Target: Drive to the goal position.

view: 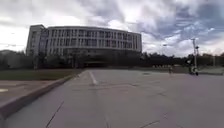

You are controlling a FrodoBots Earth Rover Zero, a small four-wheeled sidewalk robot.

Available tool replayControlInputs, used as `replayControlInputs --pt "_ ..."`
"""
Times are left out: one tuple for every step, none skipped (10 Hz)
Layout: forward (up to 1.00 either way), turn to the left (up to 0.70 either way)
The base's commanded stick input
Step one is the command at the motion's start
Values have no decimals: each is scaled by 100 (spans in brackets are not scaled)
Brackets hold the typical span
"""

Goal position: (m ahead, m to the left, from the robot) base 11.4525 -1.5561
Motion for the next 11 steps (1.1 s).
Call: replayControlInputs --pt "100 0" --pt "100 0" --pt "100 0" --pt "100 0" --pt "100 0" --pt "100 0" --pt "100 1" --pt "100 0" --pt "100 3" --pt "100 1" --pt "100 6"
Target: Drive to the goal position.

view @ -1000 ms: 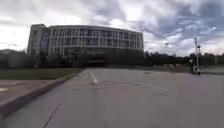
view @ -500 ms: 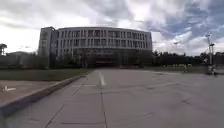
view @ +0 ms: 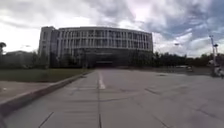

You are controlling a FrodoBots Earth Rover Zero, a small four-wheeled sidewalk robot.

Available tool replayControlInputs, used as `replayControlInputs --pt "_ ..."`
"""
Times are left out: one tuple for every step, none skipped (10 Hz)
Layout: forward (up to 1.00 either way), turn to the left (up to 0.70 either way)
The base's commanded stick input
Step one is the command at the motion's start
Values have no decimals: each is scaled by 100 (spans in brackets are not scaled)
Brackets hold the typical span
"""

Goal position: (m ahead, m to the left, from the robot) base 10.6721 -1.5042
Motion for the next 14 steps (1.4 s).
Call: replayControlInputs --pt "100 12" --pt "100 8" --pt "100 6" --pt "100 5" --pt "100 5" --pt "100 5" --pt "100 4" --pt "100 4" --pt "100 4" --pt "100 4" --pt "100 4" --pt "100 3" --pt "100 3" --pt "100 3"
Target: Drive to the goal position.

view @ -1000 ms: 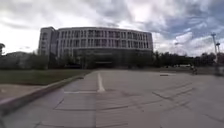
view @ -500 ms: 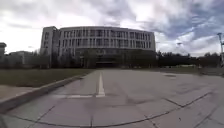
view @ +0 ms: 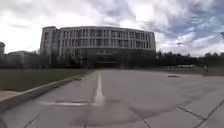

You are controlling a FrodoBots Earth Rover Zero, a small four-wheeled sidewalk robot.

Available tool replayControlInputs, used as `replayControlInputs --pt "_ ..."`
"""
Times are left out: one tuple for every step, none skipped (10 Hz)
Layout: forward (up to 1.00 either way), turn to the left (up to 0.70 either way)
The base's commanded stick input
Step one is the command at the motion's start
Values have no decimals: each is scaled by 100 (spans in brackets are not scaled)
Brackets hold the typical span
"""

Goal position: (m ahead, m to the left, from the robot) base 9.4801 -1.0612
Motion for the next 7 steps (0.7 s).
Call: replayControlInputs --pt "100 3" --pt "100 4" --pt "100 4" --pt "100 4" --pt "100 4" --pt "100 3" --pt "100 3"
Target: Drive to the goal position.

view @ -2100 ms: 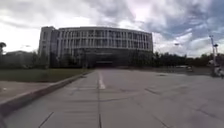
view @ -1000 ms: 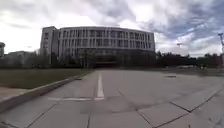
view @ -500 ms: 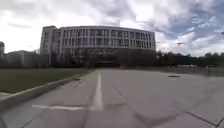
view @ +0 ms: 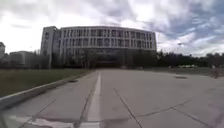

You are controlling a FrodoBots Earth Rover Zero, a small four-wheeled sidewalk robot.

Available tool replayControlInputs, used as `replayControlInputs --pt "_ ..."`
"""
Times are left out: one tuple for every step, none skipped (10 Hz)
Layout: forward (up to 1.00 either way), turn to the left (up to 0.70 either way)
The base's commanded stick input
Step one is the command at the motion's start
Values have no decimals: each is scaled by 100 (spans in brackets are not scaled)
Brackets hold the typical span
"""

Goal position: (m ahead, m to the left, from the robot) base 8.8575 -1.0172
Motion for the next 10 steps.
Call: replayControlInputs --pt "100 3" --pt "100 4" --pt "100 4" --pt "100 3" --pt "100 4" --pt "100 4" --pt "100 4" --pt "100 3" --pt "100 3" --pt "100 3"
